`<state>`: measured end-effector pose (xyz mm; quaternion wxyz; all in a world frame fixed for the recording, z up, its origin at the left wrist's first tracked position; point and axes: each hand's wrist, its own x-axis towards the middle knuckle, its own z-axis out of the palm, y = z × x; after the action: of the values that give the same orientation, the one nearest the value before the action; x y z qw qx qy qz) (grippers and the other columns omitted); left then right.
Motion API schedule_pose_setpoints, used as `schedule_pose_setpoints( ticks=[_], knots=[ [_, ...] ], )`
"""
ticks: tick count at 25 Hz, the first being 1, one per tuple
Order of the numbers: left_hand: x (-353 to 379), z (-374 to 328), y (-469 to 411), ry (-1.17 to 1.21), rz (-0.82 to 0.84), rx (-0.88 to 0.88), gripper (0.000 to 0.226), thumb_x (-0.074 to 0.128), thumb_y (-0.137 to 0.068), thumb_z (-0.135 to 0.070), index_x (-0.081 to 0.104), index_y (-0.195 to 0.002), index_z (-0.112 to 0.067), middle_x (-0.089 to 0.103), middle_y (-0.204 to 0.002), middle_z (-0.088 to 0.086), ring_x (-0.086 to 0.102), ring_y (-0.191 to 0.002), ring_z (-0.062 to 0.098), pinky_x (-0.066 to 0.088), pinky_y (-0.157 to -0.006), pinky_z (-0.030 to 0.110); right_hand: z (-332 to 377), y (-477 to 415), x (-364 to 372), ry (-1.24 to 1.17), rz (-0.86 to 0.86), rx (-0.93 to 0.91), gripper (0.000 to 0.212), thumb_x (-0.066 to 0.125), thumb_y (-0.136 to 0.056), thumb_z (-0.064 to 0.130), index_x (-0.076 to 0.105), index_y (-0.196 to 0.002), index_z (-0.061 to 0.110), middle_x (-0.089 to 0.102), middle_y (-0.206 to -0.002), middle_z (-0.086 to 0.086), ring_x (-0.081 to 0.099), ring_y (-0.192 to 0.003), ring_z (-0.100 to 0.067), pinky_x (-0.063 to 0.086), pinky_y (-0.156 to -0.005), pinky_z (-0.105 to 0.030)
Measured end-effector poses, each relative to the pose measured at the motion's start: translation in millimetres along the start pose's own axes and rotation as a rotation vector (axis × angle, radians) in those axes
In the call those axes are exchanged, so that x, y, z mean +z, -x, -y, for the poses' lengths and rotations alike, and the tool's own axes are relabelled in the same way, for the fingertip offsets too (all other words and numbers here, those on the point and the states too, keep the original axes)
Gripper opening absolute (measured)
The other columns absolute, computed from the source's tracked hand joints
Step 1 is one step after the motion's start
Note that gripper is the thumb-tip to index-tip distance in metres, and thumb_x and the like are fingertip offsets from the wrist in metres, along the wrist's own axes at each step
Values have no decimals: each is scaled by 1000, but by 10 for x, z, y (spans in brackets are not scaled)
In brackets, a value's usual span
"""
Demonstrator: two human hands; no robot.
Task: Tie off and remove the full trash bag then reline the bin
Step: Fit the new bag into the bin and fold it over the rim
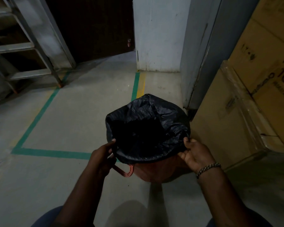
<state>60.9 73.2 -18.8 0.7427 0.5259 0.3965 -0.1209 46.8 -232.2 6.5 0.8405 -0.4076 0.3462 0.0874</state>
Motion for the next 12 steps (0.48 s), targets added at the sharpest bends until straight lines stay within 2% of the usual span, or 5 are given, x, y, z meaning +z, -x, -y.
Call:
schedule_pose_setpoints(
  ticks=[3, 5, 7, 9, 12],
  knots=[
    [-3, 1, 28, -17, 17, -74, 21, 75, -87, -20, 72, -103, -6, 68, -95, 9, 65, -82, 22, 52, -75, 32, 16, 0, -11, -27, -4, -42, 18, 45, -106, 10, 62, -103, 10, 69, -107, -9, 66, -90, -22, 61, -59, -31],
    [-17, -38, 98, -28, 128, -136, 13, 68, -92, -17, 67, -87, -5, 60, -71, 8, 58, -51, 14, 48, -48, 22, 19, -14, -37, -125, -11, -72, 18, 47, -105, 11, 64, -101, 10, 69, -108, -8, 65, -93, -21, 60, -74, -33],
    [-49, -59, 110, -56, 194, -172, 11, 67, -91, -19, 64, -89, -8, 50, -70, 4, 38, -34, 9, 29, -30, 18, 29, -22, -60, -227, -16, -73, 17, 49, -104, 12, 66, -102, 10, 68, -110, -8, 64, -100, -22, 54, -88, -36],
    [-94, -65, 61, -18, 225, -192, 13, 67, -88, -18, 64, -99, -11, 51, -70, 2, 30, -32, 7, 21, -29, 17, 30, -44, -73, -235, -21, -65, 16, 52, -103, 14, 67, -108, 12, 68, -117, -8, 63, -107, -24, 52, -92, -39],
    [-45, -42, 93, 113, 283, -260, 6, 63, -85, -13, 58, -82, -13, 46, -50, -3, 36, -30, 4, 23, -27, 13, 25, -72, -70, -174, -60, -53, 24, 55, -101, 17, 64, -122, 13, 65, -127, -8, 59, -119, -26, 45, -108, -45]
  ],
)
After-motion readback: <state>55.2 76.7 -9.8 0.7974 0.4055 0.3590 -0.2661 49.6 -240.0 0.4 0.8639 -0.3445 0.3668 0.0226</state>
